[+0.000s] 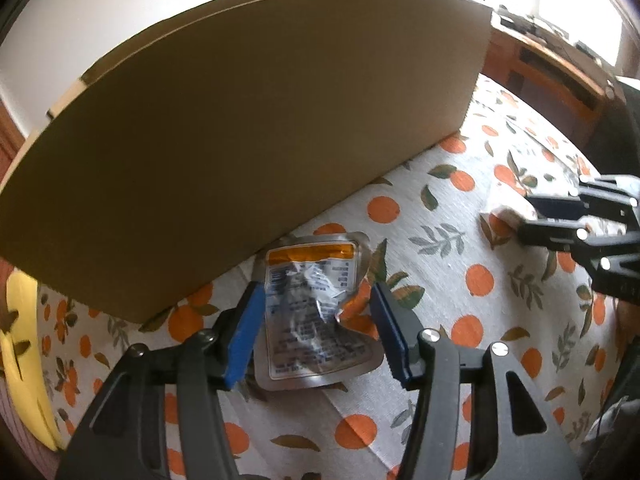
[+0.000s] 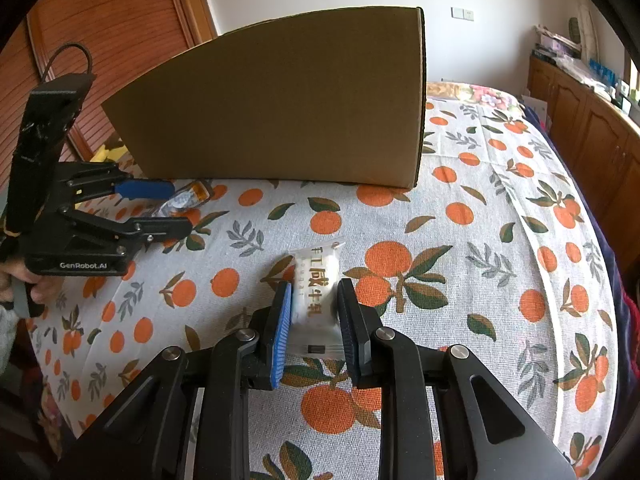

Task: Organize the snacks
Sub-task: 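Grasp the white bar with right gripper while left gripper grasps the clear silver packet, then lift both held packets and carry them over the cardboard box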

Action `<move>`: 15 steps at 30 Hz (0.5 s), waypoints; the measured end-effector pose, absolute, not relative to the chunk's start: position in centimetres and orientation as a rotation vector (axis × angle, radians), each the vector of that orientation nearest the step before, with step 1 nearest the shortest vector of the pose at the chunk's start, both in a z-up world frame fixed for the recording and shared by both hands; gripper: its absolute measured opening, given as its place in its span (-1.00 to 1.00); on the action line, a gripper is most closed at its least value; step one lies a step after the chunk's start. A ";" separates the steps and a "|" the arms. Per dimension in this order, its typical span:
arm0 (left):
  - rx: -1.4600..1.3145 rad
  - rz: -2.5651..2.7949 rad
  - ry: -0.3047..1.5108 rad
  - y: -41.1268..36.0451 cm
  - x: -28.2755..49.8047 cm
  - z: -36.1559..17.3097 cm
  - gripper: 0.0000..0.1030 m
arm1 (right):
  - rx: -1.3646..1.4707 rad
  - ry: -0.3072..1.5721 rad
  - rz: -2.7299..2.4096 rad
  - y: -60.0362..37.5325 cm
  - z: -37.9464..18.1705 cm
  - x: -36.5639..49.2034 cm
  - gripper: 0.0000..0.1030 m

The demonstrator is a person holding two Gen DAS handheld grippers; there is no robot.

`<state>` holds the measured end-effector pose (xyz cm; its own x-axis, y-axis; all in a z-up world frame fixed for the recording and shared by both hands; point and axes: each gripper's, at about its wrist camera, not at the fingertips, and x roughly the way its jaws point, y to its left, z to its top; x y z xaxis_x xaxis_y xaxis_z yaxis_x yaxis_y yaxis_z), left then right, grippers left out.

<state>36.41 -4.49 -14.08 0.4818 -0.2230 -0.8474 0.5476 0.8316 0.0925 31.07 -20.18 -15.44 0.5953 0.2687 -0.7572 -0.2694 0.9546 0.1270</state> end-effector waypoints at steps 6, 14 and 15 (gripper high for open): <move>0.286 -0.431 0.986 -2.8 36.2 -13.9 -0.20 | -0.003 0.879 0.312 -20.2 -15.5 31.0 -0.59; 0.318 -0.397 0.949 -2.4 34.7 -13.5 -0.37 | -0.007 0.878 0.311 -20.2 -15.5 31.0 -0.59; 0.308 -0.400 0.943 -2.2 34.5 -13.3 -0.39 | -0.008 0.878 0.310 -20.1 -15.5 31.0 -0.59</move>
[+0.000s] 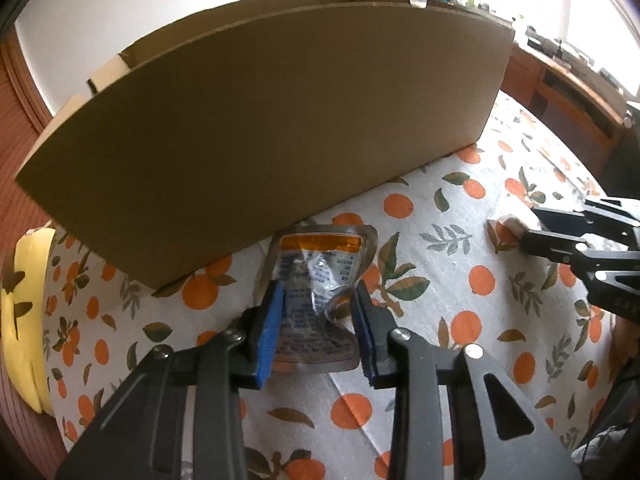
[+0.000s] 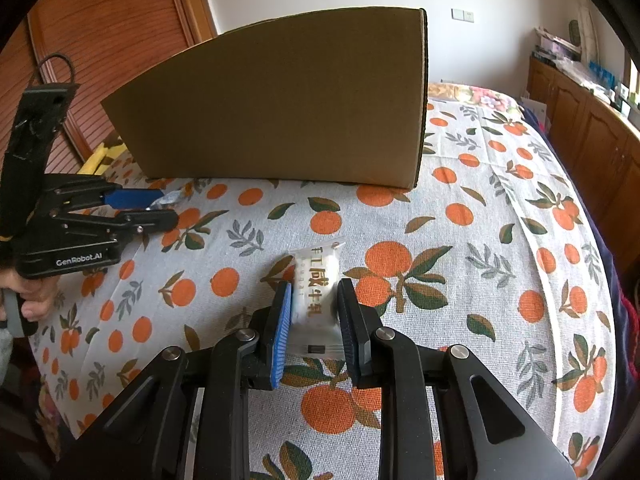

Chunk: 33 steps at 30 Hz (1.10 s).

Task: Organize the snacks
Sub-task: 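Lift both held packets and carry them over the cardboard box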

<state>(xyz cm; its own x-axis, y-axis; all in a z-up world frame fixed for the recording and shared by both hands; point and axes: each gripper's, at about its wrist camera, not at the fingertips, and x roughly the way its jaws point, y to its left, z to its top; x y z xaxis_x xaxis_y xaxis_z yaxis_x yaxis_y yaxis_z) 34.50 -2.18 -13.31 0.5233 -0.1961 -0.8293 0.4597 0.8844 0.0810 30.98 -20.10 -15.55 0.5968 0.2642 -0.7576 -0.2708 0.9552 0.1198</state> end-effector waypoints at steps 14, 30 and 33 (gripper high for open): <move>0.298 -0.400 0.869 -0.9 30.4 -11.0 -0.62 | -0.040 0.874 0.300 -19.6 -15.5 30.9 -0.60; 0.231 -0.438 0.726 -1.1 28.3 -4.8 -0.61 | -0.085 0.782 0.316 -19.3 -12.2 29.6 -0.60; 0.207 -0.450 0.696 -1.1 28.7 -3.5 -0.61 | -0.084 0.749 0.329 -19.2 -10.6 29.4 -0.60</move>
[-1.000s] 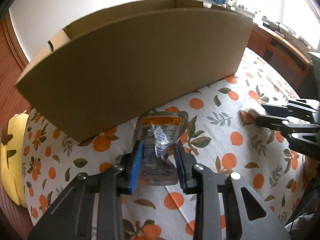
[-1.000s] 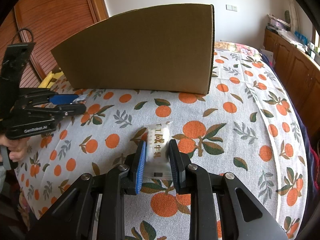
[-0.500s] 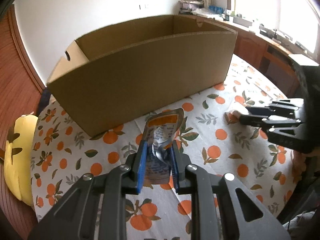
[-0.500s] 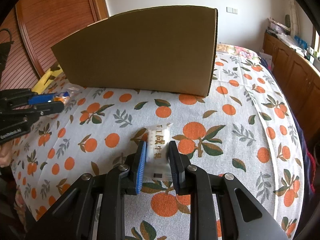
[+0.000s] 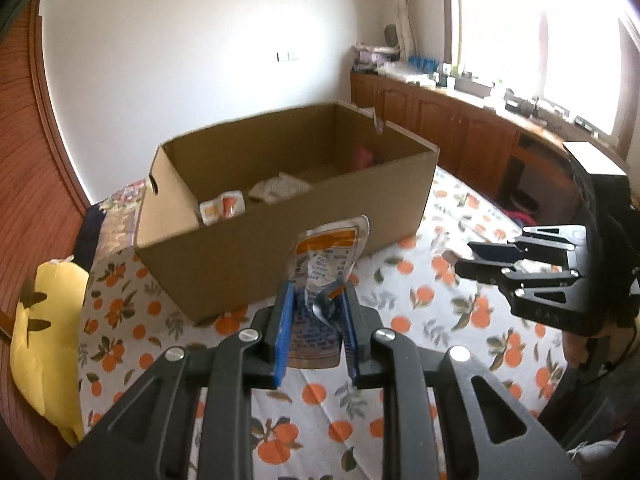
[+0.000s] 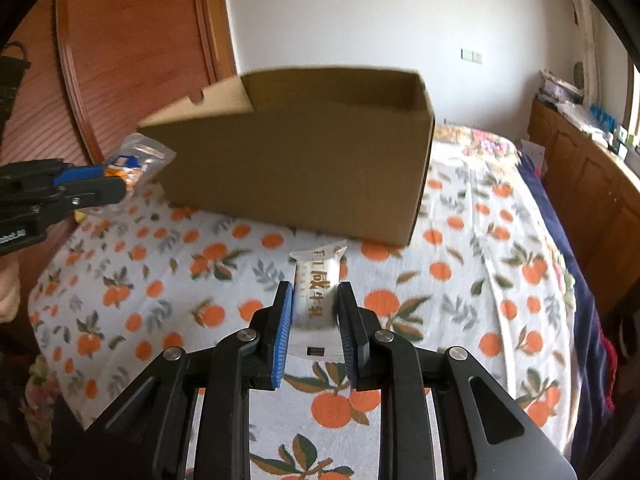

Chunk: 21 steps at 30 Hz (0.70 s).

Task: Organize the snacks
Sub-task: 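Lift both held packets and carry them over the cardboard box, then open right gripper to drop the white bar while left gripper releases the silver packet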

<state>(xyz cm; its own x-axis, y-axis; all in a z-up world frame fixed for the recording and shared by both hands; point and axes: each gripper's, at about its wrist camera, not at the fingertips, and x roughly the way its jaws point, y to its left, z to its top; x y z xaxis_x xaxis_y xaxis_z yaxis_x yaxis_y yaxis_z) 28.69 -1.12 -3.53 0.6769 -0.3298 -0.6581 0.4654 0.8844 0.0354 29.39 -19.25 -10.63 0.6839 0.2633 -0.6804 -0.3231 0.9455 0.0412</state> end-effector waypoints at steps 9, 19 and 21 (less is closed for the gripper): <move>0.149 -0.449 0.608 -0.8 31.7 -1.1 -0.61 | -0.100 0.644 0.391 -18.4 -5.7 30.5 -0.60; 0.128 -0.418 0.529 -0.7 36.6 0.2 -0.60 | -0.105 0.557 0.429 -18.2 -2.2 34.9 -0.60; 0.127 -0.410 0.532 -0.5 38.0 -0.1 -0.60 | -0.106 0.543 0.429 -18.1 -1.8 36.1 -0.60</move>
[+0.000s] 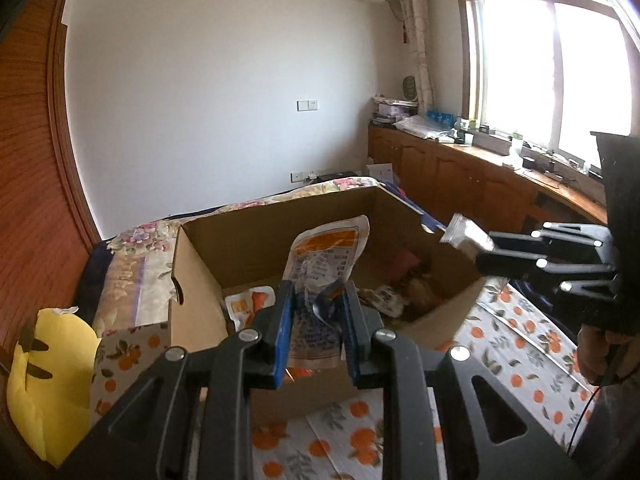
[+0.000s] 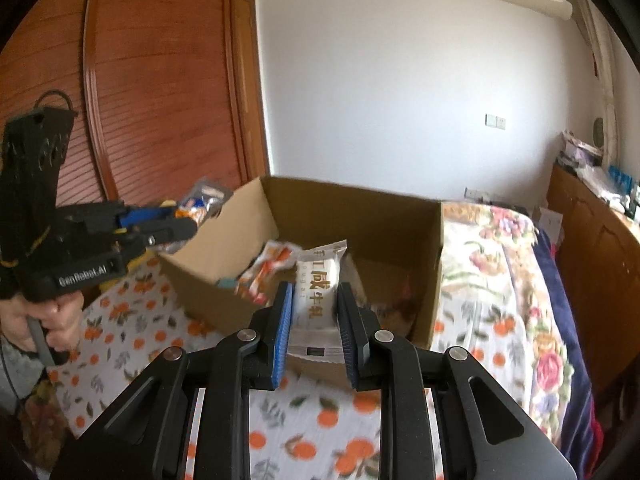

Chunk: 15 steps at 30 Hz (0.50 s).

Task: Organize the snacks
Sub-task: 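Open right gripper to drop the white bar while left gripper releases the silver packet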

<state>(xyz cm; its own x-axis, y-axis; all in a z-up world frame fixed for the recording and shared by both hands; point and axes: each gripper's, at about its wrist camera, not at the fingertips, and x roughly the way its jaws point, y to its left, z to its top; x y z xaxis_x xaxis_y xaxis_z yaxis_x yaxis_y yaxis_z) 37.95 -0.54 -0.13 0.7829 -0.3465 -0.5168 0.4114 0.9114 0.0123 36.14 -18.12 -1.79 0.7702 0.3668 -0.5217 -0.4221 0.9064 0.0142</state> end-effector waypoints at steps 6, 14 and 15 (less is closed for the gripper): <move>0.106 -0.381 0.555 0.2 41.7 -2.2 -0.60 | -0.090 0.528 0.426 -17.8 -2.2 39.6 -0.60; 0.097 -0.378 0.595 0.1 43.7 -4.8 -0.59 | -0.084 0.576 0.412 -17.8 -5.5 43.0 -0.60; 0.099 -0.381 0.603 0.0 43.9 -5.2 -0.59 | -0.079 0.581 0.409 -17.9 -5.8 43.3 -0.60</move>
<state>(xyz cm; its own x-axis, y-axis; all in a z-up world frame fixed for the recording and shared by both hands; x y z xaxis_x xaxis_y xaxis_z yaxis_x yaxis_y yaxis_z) 43.93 0.02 -5.21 0.7562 -0.3203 -0.5706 0.3775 0.9258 -0.0194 43.27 -17.91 -5.78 0.7582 0.3533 -0.5480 -0.3972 0.9168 0.0414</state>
